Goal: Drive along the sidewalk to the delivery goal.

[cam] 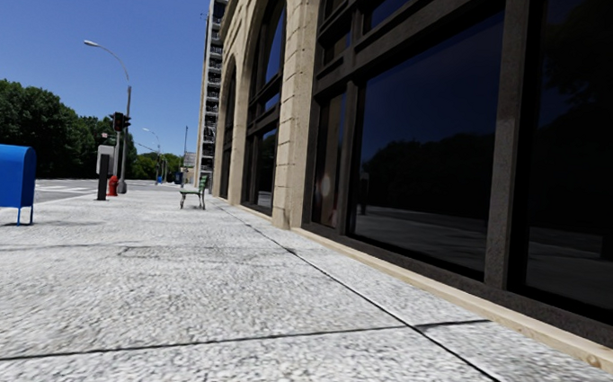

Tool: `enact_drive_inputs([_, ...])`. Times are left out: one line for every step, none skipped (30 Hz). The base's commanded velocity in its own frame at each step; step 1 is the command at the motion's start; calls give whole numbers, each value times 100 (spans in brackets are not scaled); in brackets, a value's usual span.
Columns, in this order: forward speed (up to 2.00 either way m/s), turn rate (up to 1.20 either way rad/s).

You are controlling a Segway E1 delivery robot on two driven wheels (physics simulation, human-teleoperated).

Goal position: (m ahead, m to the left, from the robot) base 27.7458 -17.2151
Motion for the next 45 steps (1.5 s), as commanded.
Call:
enact_drive_inputs([170,0])
enact_drive_inputs([170,13])
enact_drive_inputs([170,56])
enact_drive_inputs([170,56])
enact_drive_inputs([170,69])
enact_drive_inputs([170,72])
enact_drive_inputs([170,73])
enact_drive_inputs([170,73])
enact_drive_inputs([170,73])
enact_drive_inputs([170,73])
enact_drive_inputs([170,73])
enact_drive_inputs([170,73])
enact_drive_inputs([170,73])
enact_drive_inputs([170,73])
enact_drive_inputs([170,73])
enact_drive_inputs([170,73])
enact_drive_inputs([170,73])
enact_drive_inputs([170,73])
enact_drive_inputs([170,73])
enact_drive_inputs([170,73])
enact_drive_inputs([170,73])
enact_drive_inputs([170,71])
enact_drive_inputs([170,69])
enact_drive_inputs([170,67])
enact_drive_inputs([170,62])
enact_drive_inputs([170,62])
enact_drive_inputs([170,59])
enact_drive_inputs([170,58])
enact_drive_inputs([170,54])
enact_drive_inputs([169,46])
enact_drive_inputs([169,46])
enact_drive_inputs([169,0])
enact_drive_inputs([169,0])
enact_drive_inputs([169,0])
enact_drive_inputs([169,0])
enact_drive_inputs([169,0])
enact_drive_inputs([169,0])
enact_drive_inputs([169,0])
enact_drive_inputs([169,0])
enact_drive_inputs([169,0])
enact_drive_inputs([169,0])
enact_drive_inputs([169,0])
enact_drive_inputs([169,0])
enact_drive_inputs([169,0])
enact_drive_inputs([169,0])
